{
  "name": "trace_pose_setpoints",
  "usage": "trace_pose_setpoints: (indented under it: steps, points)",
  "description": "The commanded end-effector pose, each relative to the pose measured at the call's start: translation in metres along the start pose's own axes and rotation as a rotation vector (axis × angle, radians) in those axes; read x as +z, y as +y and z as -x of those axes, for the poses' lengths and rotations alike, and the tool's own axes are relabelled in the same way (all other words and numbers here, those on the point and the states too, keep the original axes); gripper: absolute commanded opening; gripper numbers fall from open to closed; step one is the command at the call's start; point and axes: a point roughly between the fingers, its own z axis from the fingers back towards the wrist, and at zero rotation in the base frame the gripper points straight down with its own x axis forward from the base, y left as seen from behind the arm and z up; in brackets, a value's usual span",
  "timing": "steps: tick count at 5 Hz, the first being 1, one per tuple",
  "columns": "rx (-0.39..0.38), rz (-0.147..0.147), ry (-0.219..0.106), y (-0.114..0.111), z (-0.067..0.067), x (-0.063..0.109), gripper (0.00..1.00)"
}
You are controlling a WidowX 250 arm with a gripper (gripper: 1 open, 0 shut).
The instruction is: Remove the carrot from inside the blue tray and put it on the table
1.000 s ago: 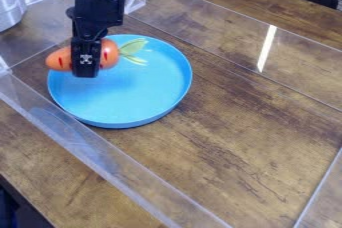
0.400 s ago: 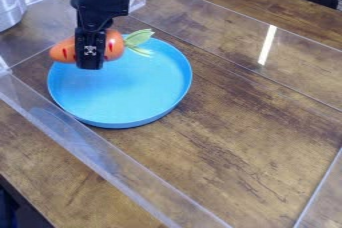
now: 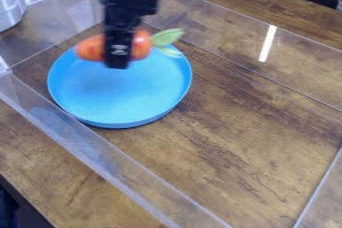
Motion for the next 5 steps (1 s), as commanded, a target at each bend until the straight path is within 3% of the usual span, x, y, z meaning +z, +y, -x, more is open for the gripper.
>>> trace_pose_setpoints:
  steps: [1,3,4,5]
  points:
    - [-0.028,-0.06,-0.051,-0.005,-0.04,0.024,0.0]
    - [-0.112,-0.063,-0.065,-0.033,-0.11,0.023,0.0]
    - [-0.111,-0.063,-0.067,-0.029,-0.116,0.017,1.0]
    - [-0.105,-0.068,-0.082,-0.026,-0.125,0.011,1.0]
